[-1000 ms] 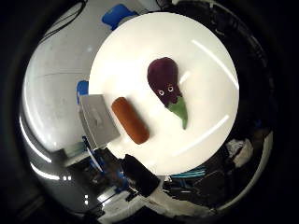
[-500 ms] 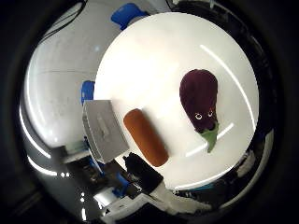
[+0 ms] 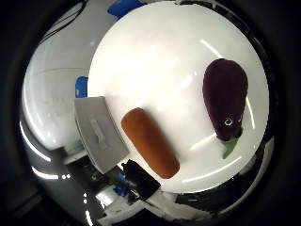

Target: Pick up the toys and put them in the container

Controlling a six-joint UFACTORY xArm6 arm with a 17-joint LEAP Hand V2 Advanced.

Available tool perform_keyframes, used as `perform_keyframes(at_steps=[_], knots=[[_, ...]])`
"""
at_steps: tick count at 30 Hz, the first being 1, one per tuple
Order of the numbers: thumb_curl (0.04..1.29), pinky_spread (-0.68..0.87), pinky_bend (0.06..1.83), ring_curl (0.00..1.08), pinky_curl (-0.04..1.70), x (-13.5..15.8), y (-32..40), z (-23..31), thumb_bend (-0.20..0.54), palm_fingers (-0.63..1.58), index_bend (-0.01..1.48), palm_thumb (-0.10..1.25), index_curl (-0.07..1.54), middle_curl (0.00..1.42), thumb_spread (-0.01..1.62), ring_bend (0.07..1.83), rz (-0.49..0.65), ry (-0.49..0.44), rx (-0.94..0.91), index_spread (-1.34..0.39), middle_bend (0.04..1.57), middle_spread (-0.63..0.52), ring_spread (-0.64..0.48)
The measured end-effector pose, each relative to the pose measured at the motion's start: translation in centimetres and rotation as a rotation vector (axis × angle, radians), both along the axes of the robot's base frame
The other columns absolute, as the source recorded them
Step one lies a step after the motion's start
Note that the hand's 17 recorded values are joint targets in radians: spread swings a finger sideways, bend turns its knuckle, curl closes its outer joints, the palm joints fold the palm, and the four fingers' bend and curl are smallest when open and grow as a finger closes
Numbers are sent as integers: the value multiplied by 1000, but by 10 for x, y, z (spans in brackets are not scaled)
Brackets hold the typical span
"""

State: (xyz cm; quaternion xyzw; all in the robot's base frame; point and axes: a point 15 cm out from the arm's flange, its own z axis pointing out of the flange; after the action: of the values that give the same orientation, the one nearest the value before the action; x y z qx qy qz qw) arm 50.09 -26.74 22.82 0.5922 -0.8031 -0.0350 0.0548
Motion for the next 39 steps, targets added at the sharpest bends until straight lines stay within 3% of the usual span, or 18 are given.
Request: perform_keyframes(at_steps=[28,39], knots=[[286,501,597,252,286,21,-16,-37,-25,-10,155,361,258,303,1004,316,56,-13,-82,-268,192,212,302],[288,502,587,250,289,10,0,-52,-27,-3,156,370,263,310,998,291,103,36,-102,-272,195,202,304]])
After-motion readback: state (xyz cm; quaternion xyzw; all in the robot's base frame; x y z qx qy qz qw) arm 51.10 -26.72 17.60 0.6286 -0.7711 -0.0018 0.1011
